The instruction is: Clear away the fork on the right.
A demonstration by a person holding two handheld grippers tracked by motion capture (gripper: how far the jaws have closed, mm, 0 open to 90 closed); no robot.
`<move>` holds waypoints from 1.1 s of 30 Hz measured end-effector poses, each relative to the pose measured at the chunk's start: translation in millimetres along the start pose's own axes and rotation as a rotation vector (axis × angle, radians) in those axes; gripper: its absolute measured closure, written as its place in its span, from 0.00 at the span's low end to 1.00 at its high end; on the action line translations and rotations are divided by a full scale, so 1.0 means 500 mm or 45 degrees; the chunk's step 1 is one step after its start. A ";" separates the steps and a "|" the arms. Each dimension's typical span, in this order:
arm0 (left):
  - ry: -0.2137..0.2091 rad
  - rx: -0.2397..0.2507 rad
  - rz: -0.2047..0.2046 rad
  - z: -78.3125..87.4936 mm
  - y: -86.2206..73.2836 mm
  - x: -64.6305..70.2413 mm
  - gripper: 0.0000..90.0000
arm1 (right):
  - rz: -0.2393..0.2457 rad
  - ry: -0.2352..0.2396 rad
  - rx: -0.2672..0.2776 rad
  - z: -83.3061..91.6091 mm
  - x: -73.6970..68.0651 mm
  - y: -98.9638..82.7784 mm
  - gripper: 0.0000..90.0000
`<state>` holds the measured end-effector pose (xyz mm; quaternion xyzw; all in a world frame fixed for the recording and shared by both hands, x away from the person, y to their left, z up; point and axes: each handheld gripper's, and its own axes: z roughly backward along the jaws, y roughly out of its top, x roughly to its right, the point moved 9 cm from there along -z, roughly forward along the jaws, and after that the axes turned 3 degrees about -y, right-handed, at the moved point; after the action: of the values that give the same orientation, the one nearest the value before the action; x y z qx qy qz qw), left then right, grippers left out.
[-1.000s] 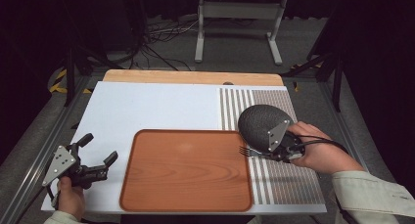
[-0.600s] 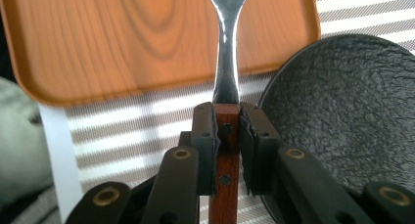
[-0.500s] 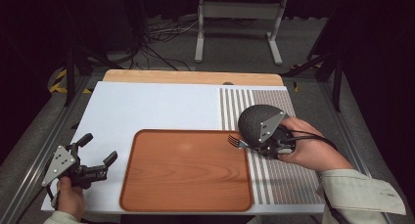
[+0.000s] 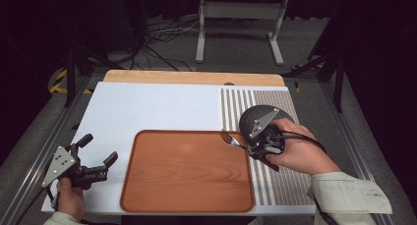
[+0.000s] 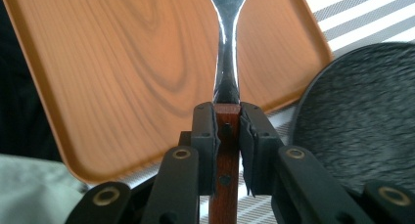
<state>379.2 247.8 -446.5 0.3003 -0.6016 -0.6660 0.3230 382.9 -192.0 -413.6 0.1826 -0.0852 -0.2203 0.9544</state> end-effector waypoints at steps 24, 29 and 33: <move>0.007 0.006 0.002 0.001 0.001 -0.003 0.00 | -0.588 0.104 -0.030 -0.057 -0.044 0.042 0.87; 0.007 0.001 0.001 0.002 0.000 -0.004 0.00 | -0.662 0.106 -0.066 -0.072 -0.053 0.045 0.87; 0.008 0.004 0.002 0.002 0.000 -0.004 0.00 | -0.701 0.110 -0.081 -0.081 -0.056 0.047 0.87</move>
<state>379.6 250.0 -446.2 0.3024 -0.6019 -0.6639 0.3250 376.9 -147.0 -444.2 0.1782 0.0154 -0.4659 0.8666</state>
